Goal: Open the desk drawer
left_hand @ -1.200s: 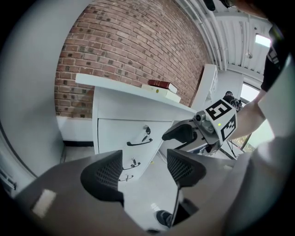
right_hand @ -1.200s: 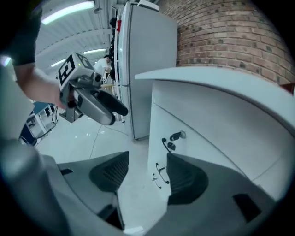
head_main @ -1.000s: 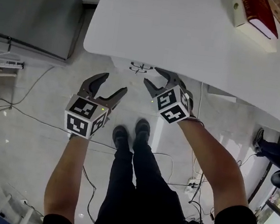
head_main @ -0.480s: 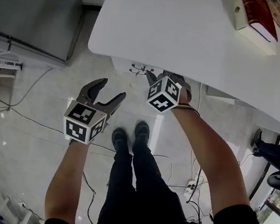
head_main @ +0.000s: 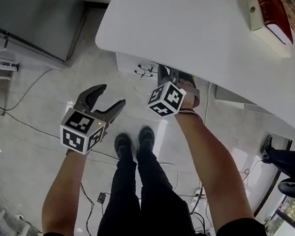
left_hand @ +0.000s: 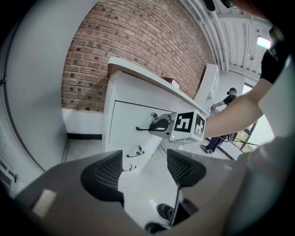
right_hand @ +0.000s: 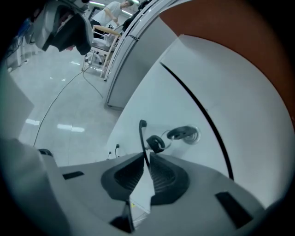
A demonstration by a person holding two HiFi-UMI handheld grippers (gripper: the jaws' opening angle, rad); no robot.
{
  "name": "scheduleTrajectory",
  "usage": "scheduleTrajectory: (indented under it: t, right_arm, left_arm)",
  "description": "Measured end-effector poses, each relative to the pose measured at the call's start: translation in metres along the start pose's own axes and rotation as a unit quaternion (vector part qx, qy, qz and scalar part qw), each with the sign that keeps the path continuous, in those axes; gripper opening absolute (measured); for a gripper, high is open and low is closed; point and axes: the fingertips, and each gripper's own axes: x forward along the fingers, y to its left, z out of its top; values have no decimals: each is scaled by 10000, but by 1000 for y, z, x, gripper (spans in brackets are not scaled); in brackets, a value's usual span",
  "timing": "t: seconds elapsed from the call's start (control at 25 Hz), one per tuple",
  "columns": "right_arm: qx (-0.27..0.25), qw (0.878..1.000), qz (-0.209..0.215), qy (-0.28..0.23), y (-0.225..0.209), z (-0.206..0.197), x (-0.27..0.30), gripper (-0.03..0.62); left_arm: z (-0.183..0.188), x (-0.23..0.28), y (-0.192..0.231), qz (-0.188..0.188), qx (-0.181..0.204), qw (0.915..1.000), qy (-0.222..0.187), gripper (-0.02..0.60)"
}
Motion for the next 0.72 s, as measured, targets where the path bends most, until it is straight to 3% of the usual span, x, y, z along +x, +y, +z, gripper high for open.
scheduleTrajectory:
  t: [0.16,0.36,0.52,0.72]
  right_arm:
    - [-49,10000,30,-63,9,2,-8,43]
    - [-141,9991,369,-143,37,-1,-31,40]
    - [-135,9988,392,-244,51,-3,-47,41]
    - [250,9983,418,-322,66,-1,-62,41]
  left_arm:
    - [6,-6,-3,27,46,10000,-15,308]
    - [14,1,-12,57,390,9991,133,308]
    - [18,-1,-16,151,271,9995,98,308]
    - [16,-5,-11,296,240,9992,142,308]
